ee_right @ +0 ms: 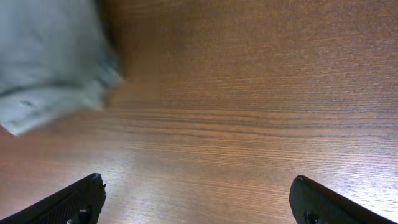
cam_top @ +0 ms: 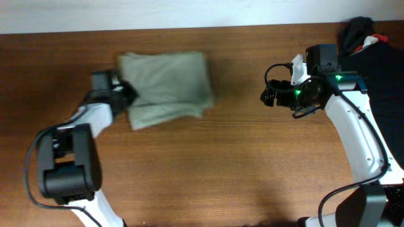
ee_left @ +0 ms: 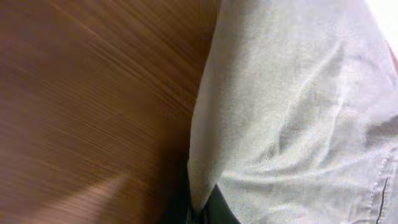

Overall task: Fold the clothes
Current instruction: 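Carry the folded trousers with the left gripper to the table's far-left corner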

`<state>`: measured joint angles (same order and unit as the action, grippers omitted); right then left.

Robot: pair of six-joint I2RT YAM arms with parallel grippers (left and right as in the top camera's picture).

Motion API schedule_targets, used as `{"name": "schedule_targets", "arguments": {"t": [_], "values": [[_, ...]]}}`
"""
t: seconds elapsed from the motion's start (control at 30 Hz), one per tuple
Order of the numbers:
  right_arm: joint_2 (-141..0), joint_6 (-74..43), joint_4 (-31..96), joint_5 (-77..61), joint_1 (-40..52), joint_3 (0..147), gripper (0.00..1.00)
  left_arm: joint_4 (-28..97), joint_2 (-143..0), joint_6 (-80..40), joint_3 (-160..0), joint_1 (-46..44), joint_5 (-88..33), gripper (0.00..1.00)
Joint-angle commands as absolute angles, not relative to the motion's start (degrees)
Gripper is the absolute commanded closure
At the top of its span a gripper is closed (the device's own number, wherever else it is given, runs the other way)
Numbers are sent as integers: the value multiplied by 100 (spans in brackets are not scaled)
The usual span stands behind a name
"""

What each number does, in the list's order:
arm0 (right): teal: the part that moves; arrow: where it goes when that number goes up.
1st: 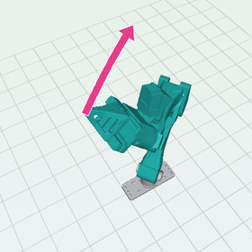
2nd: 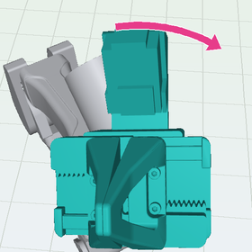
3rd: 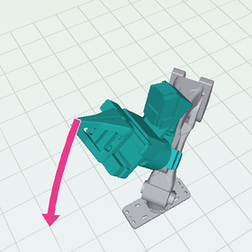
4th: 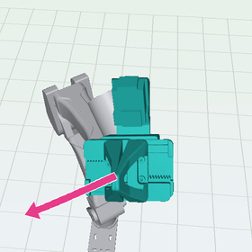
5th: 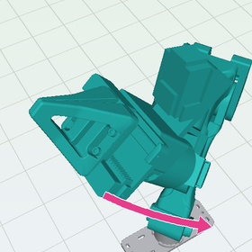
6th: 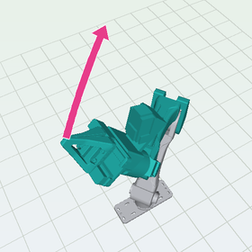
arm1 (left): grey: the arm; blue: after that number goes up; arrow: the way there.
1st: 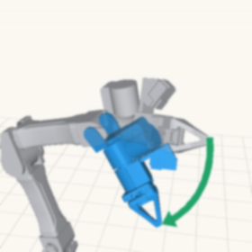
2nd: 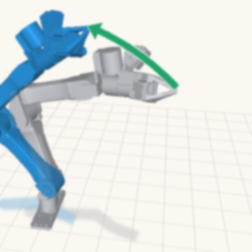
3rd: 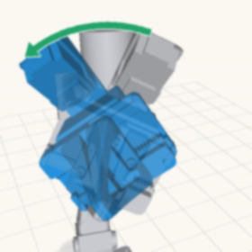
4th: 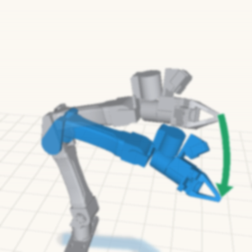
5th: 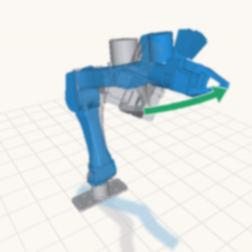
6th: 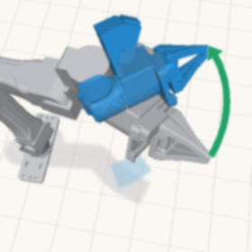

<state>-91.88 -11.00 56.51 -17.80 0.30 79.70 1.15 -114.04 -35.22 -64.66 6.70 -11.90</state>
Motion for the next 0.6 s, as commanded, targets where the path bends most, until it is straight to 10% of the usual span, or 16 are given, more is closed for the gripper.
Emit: {"name": "schedule_targets", "arguments": {"t": [0.0,0.17,0.37,0.57], "values": [[-9148,-1142,5631,-1728,-8,8038,1,-281,-11485,-4270,-6462,1857,-301,99],[-9148,-1142,5631,-1728,-8,8038,1,-252,-11487,-5791,-6460,3798,-624,97],[-9148,-1142,5631,-1728,-8,8038,1,552,-11771,-6899,-6442,3330,-637,93],[-9148,-1142,5631,-1728,-8,8038,1,-550,-12267,-5537,-6589,3030,-683,96]]}}
